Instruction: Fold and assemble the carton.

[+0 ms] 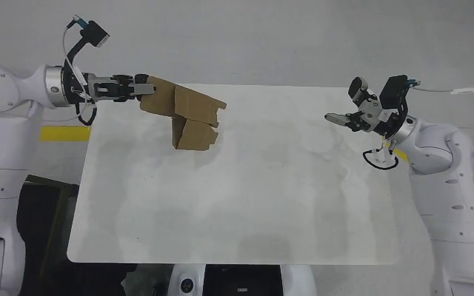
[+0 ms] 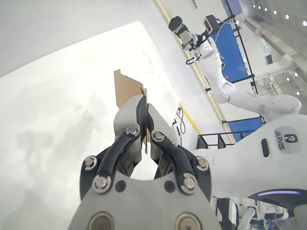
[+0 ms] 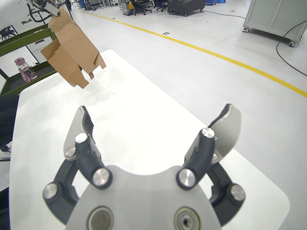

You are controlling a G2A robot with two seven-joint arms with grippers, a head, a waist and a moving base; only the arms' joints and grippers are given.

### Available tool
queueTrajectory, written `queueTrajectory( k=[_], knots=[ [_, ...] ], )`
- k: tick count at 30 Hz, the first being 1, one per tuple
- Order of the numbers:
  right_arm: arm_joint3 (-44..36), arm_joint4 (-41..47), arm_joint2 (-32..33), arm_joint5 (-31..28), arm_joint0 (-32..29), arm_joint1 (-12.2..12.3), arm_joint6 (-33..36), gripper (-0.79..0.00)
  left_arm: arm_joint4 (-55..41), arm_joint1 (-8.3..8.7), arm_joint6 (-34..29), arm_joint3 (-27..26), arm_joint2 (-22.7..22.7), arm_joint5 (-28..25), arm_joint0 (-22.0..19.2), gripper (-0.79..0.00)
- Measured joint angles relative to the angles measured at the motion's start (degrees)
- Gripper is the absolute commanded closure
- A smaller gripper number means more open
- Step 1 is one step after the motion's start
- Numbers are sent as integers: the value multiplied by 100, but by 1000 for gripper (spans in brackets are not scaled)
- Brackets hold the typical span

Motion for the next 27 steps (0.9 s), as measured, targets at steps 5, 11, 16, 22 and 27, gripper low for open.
queueTrajectory(
  k=[5,11,16,22,27],
  knots=[
    [0,0,0,0,0,0,0,-785,-242,-181,122,-20,669,-123,-411,0],
    [0,0,0,0,0,0,0,-785,-427,-422,374,-100,1324,-373,-792,0],
    [0,0,0,0,0,0,0,-785,-245,-558,566,-216,1730,-568,-998,0],
    [0,0,0,0,0,0,0,-785,-317,-601,715,-318,1952,-716,-976,0],
    [0,0,0,0,0,0,0,-785,-72,-547,881,-498,2114,-883,-776,0]
  ],
)
